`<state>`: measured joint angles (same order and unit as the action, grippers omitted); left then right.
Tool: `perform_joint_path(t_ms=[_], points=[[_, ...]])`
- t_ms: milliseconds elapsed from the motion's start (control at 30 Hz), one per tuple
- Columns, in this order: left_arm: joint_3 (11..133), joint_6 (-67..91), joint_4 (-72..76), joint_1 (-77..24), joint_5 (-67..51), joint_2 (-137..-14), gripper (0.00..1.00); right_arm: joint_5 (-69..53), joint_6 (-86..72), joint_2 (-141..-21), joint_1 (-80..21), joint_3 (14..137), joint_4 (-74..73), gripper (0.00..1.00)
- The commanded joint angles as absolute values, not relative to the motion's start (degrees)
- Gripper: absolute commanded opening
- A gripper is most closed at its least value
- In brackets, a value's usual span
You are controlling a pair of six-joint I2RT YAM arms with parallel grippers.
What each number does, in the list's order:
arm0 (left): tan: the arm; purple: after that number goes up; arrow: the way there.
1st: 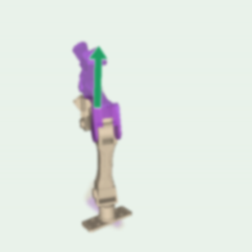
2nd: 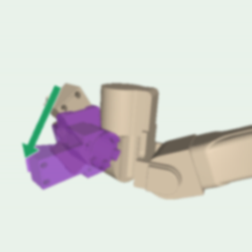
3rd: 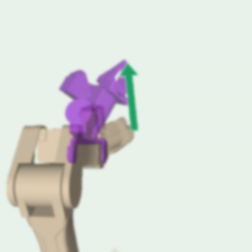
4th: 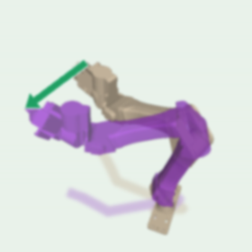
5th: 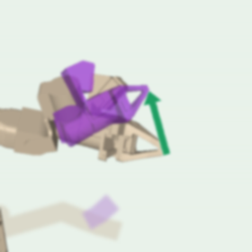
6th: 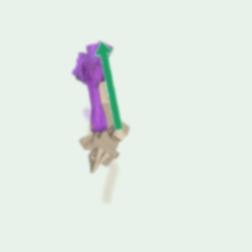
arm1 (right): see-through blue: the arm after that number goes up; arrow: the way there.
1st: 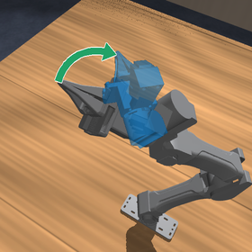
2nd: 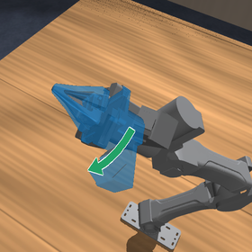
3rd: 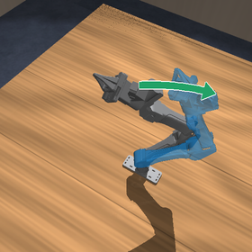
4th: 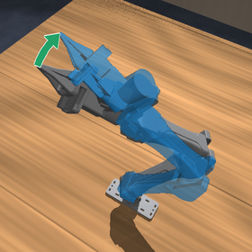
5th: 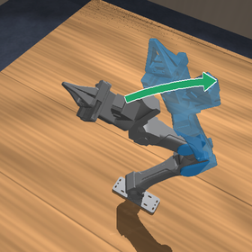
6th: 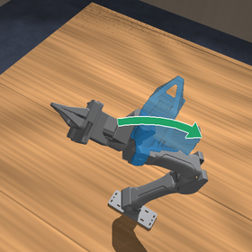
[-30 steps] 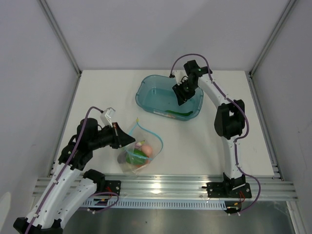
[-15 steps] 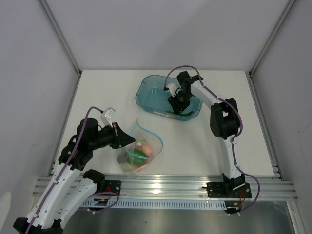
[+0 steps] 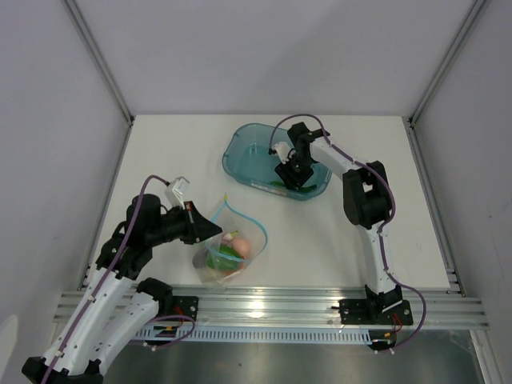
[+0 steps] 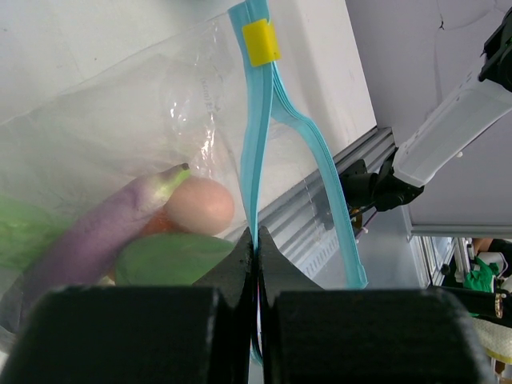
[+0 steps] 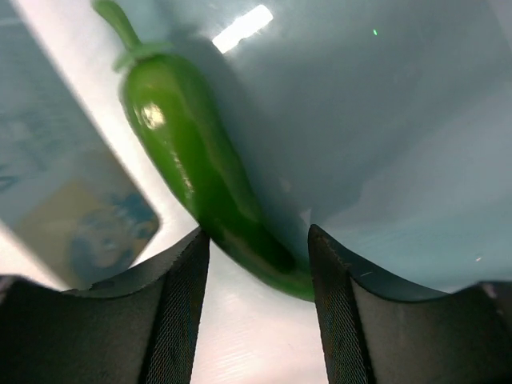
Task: Place the food in the zip-top bag and seal the zipper
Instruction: Pick up the fake vegetable from the bin.
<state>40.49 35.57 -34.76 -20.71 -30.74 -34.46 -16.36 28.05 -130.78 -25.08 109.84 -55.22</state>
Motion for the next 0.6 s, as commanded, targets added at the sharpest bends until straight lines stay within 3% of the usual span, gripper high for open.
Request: perform_joint_path(t_ms=[0, 100, 167, 200, 267, 567], points=[[40.08, 35.95, -32.96, -20.30, -32.17, -34.19, 0.01, -11.52, 27.86, -132.62, -25.75, 109.07, -53.00, 0.55], [39.99, 36.12, -32.87, -20.39, -32.34, -34.28, 0.01, -9.94, 26.99, -132.80, -25.75, 108.46, -50.98, 0.51], [39.99, 36.30, -32.87, -20.39, -32.26, -34.10, 0.01, -9.58, 26.37, -132.80, -25.58, 108.63, -49.66, 0.32], [39.99, 36.39, -32.87, -20.39, -32.26, -33.93, 0.00, -9.84, 26.19, -132.80, -25.49, 108.89, -49.66, 0.10], [40.08, 36.39, -33.05, -20.39, -32.26, -33.93, 0.01, -10.37, 26.02, -132.37, -25.23, 108.99, -48.87, 0.00], [39.99, 37.00, -32.61, -20.39, -32.70, -34.10, 0.00, -12.22, 19.36, -122.01, -23.03, 107.67, -41.14, 0.00]])
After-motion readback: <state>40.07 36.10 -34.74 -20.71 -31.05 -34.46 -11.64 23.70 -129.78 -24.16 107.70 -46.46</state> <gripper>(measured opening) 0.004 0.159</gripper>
